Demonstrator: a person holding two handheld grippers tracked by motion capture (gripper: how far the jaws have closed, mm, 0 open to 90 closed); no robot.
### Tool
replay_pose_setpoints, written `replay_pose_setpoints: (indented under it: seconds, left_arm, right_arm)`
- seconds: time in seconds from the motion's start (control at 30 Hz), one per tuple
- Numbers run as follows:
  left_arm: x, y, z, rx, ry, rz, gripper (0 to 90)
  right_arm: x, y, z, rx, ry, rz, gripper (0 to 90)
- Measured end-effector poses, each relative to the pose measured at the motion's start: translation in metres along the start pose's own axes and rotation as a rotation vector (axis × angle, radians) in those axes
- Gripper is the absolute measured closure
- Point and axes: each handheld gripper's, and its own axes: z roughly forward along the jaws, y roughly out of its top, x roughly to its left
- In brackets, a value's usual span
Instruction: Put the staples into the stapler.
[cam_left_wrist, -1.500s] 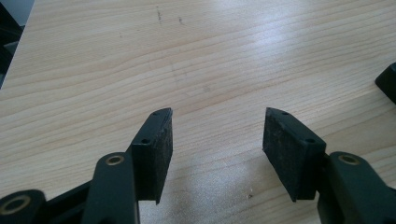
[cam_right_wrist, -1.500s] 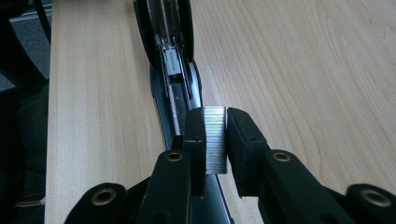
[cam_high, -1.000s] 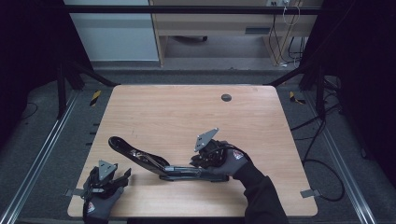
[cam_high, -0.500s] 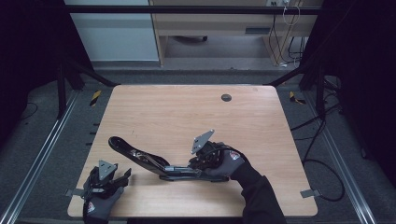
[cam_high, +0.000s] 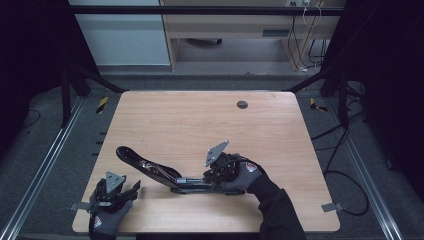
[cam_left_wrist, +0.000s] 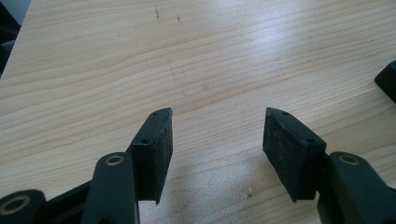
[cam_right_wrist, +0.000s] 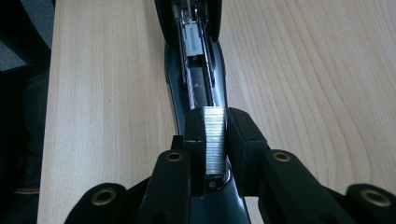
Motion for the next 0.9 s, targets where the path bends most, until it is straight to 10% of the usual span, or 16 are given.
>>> replay_pose_setpoints:
  seconds: [0.9]
  left_arm:
    - [-0.0001, -0.0001, 0.0004, 0.002, 0.001, 0.001, 42.0]
  right_arm:
    - [0.0010, 0.0001, 0.0058, 0.016, 0.010, -0.033, 78.2]
